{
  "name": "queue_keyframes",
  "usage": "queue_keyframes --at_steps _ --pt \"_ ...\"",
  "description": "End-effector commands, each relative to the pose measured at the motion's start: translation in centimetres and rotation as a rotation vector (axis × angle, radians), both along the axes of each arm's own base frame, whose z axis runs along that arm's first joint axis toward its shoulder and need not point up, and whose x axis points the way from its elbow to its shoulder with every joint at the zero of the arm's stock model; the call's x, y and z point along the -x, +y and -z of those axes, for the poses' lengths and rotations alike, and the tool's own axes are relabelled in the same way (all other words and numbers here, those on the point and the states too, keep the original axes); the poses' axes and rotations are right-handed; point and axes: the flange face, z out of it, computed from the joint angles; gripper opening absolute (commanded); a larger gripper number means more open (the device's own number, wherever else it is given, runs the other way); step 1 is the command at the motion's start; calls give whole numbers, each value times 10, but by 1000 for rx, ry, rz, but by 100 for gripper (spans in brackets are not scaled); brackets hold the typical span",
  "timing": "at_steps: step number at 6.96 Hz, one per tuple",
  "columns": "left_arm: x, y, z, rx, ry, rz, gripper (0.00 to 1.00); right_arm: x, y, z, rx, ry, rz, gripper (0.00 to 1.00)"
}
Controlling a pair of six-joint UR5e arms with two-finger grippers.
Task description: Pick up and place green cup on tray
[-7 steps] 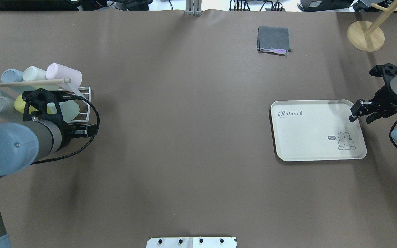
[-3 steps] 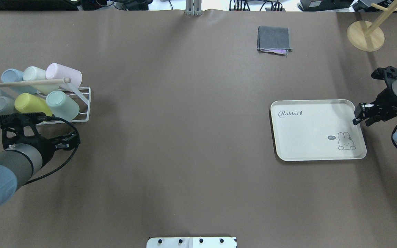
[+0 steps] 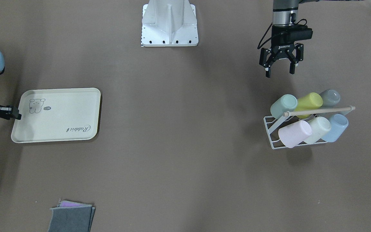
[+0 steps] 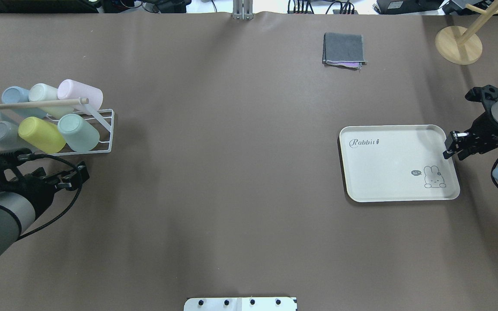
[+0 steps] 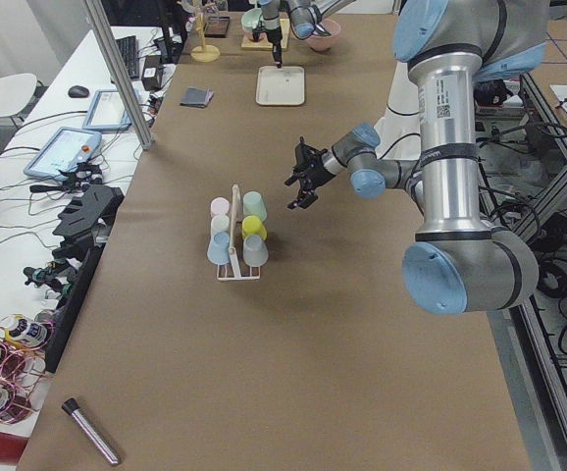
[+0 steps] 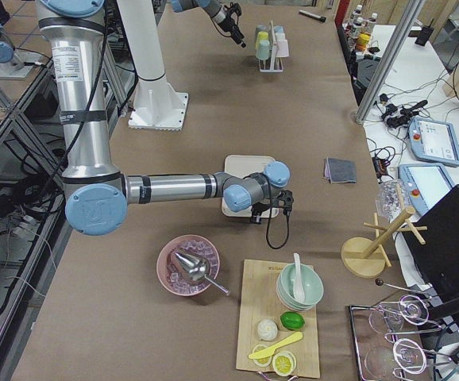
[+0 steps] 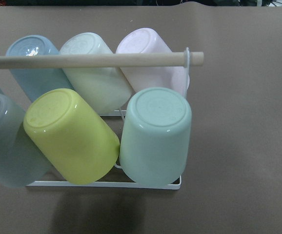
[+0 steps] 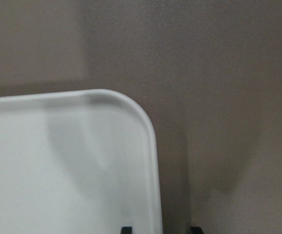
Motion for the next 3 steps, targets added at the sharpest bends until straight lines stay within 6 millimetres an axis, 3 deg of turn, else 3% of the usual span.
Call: queue_keyframes --at_steps 1,3 --pt "-4 18 -39 -117 3 98 98 4 2 -1 1 2 8 50" --pt "-2 18 -40 -165 -11 145 98 5 2 -1 1 2 10 43"
